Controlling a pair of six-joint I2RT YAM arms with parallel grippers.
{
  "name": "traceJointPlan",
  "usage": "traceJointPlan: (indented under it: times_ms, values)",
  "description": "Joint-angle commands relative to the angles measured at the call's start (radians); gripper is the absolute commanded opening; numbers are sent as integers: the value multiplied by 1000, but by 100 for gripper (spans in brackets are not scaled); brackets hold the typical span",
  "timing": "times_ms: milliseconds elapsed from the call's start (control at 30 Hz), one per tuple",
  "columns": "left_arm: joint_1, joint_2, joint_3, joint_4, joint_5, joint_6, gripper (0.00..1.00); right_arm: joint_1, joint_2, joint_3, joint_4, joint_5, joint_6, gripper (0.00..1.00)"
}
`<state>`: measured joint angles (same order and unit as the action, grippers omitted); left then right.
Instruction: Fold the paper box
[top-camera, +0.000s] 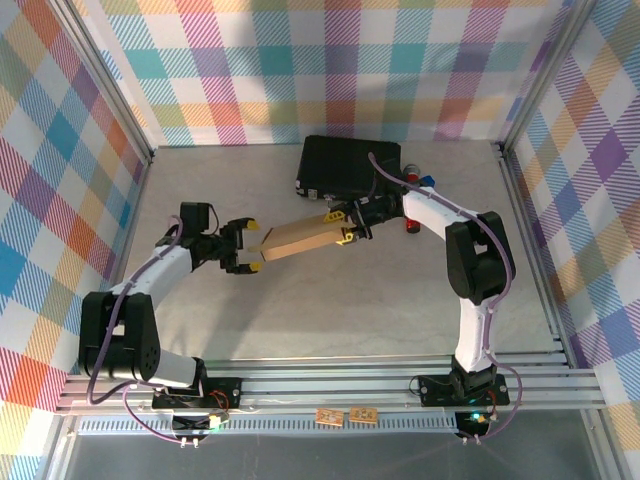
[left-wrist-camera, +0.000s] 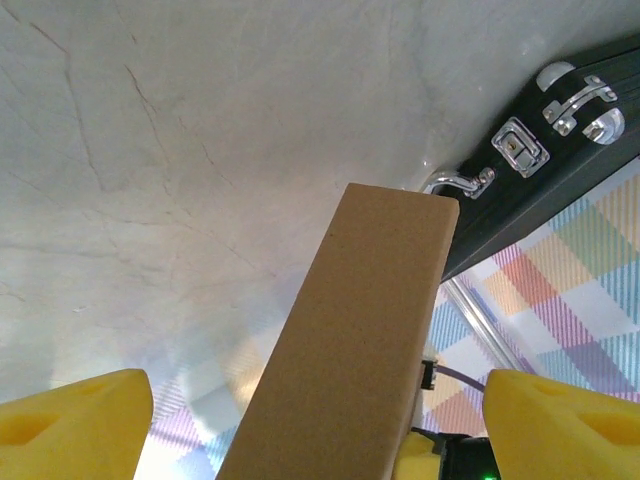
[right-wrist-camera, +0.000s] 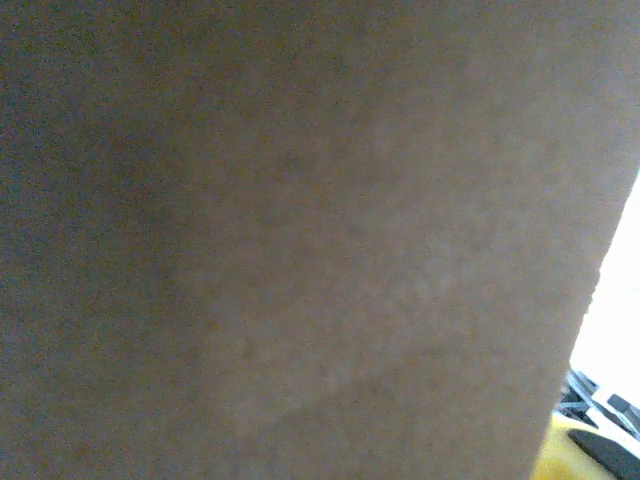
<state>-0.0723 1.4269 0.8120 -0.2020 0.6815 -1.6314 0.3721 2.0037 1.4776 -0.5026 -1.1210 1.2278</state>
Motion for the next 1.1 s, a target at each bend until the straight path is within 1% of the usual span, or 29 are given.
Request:
traceJointPlan:
  times_ms: [0, 167, 333, 433, 533, 633, 700, 767, 867, 1000, 1067]
  values:
    - [-35, 28, -15, 184, 26, -169, 85, -3, -36, 20, -27, -43, 24, 36]
    - [-88, 57, -7, 237, 25, -215, 80, -4, -37, 21, -19, -45, 34, 35]
    - [-120, 49, -39, 316, -5, -281, 74, -3, -34, 7, 4, -46, 46, 34]
    - [-135, 42, -43, 333, -24, -309, 69, -3, -28, -2, 10, -49, 44, 34]
    - [-150, 32, -42, 348, -37, -335, 67, -5, -21, -14, 24, -50, 50, 33]
    - [-161, 20, -38, 344, -41, -353, 67, -10, -12, -21, 28, -52, 45, 33]
    - [-168, 11, -27, 304, -26, -344, 70, -15, -6, -21, 32, -55, 42, 33]
    - [-169, 5, 3, 202, 3, -281, 74, -27, -2, -18, 30, -59, 37, 32]
    - [-169, -3, 35, 66, 22, -193, 78, -37, 0, -6, 9, -63, 20, 32]
    - [-169, -1, 25, 47, 26, -176, 78, -38, -6, -5, -8, -68, 7, 31]
    - [-170, 4, 7, 113, 17, -210, 77, -38, -12, -10, -9, -67, 9, 30]
